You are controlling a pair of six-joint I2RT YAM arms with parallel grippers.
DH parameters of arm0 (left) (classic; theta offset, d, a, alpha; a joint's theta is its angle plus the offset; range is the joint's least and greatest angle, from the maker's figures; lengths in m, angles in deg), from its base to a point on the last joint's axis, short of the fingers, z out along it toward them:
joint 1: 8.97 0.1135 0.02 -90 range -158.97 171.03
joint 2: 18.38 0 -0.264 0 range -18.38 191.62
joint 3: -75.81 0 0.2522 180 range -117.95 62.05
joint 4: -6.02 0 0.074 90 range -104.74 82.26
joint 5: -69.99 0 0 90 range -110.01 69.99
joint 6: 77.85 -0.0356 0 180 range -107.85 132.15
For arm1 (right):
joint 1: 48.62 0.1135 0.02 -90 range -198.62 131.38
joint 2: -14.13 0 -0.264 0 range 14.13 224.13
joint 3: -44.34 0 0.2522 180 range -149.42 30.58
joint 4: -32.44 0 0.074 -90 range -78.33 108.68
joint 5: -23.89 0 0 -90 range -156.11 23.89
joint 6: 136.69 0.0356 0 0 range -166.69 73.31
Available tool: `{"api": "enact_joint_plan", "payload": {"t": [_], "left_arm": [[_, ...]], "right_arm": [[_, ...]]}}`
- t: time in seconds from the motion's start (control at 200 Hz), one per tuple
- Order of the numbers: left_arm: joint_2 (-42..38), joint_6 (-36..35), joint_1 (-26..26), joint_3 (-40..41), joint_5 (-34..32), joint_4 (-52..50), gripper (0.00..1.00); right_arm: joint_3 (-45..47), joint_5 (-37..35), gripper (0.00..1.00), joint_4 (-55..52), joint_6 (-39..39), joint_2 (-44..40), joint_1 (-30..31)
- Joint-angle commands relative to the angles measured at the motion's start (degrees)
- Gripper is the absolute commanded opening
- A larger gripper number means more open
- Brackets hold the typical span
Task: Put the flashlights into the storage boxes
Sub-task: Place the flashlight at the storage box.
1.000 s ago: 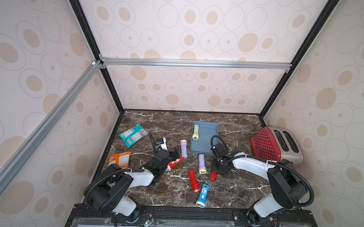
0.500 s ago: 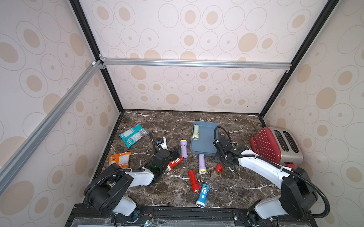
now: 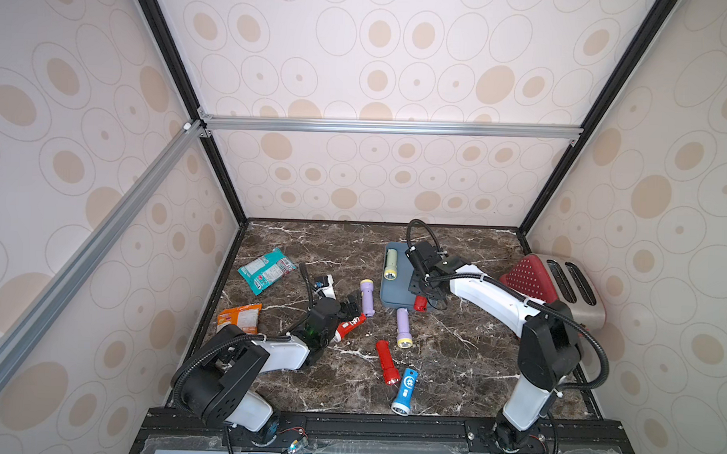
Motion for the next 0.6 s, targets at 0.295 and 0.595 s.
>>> {"api": "enact_joint_plan", "payload": {"t": [0.295,0.595], "left_arm": [[1.34,1.82,0.43,-3.84,-2.35,-4.13,0.93],[3.58,1.93,0.93,-5.7,-1.16,-6.49,0.93]], "right_arm": [[-33.26,-1.93,0.23,-17.54,-10.22,17.62,-0.66],[-35.11,-4.42,0.23,-18.09,-13.28,19.05,-2.45]]}}
